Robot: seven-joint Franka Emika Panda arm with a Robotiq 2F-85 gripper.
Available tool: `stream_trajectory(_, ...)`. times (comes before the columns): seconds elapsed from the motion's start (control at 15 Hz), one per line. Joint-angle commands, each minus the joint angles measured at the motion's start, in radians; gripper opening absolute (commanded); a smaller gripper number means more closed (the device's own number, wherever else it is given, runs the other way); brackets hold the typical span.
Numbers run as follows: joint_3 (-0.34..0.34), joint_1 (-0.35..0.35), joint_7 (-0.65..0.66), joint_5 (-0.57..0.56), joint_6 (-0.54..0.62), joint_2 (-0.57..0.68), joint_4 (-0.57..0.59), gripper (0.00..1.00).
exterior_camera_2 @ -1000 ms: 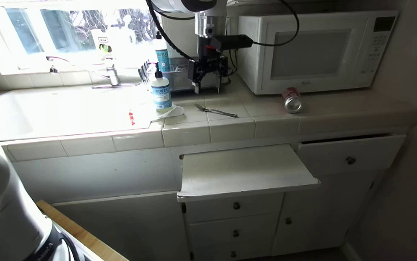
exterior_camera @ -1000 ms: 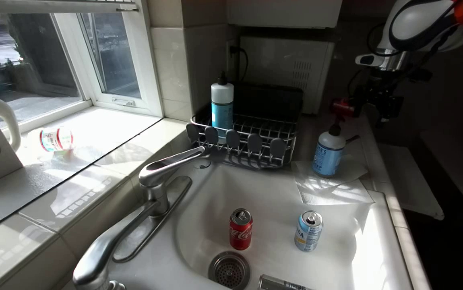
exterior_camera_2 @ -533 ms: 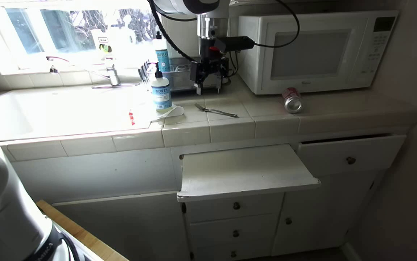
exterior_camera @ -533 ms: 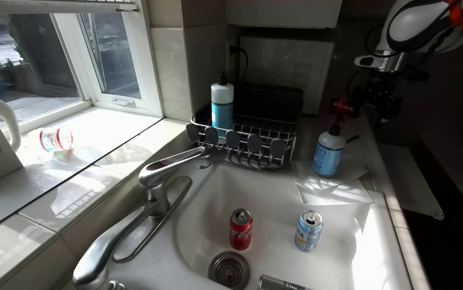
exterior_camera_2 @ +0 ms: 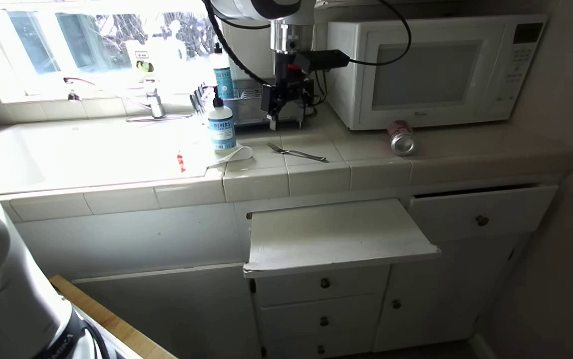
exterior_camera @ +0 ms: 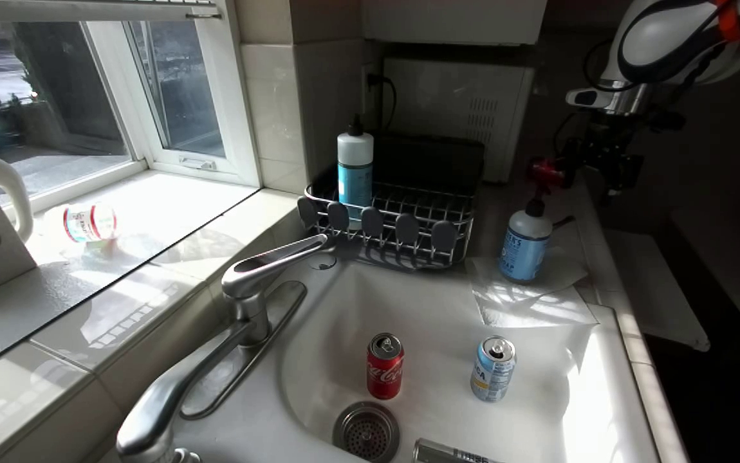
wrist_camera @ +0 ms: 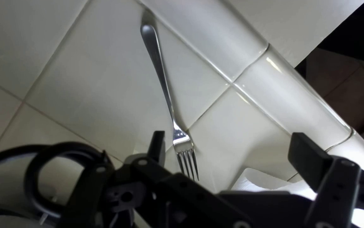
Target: Put the silver fork on the shelf.
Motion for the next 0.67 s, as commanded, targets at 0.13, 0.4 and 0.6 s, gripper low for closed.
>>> stream_trajectory(0.13,0.051,-0.033,-0.114,0.023,0.037,-0.003,-0.023,1.00)
stream_trajectory(0.4,0.062,-0.039,-0.175,0.035,0.095,0.013,-0.038,1.00)
stream_trajectory(0.6,0.063,-0.046,-0.163,0.021,0.127,0.047,-0.030,1.00)
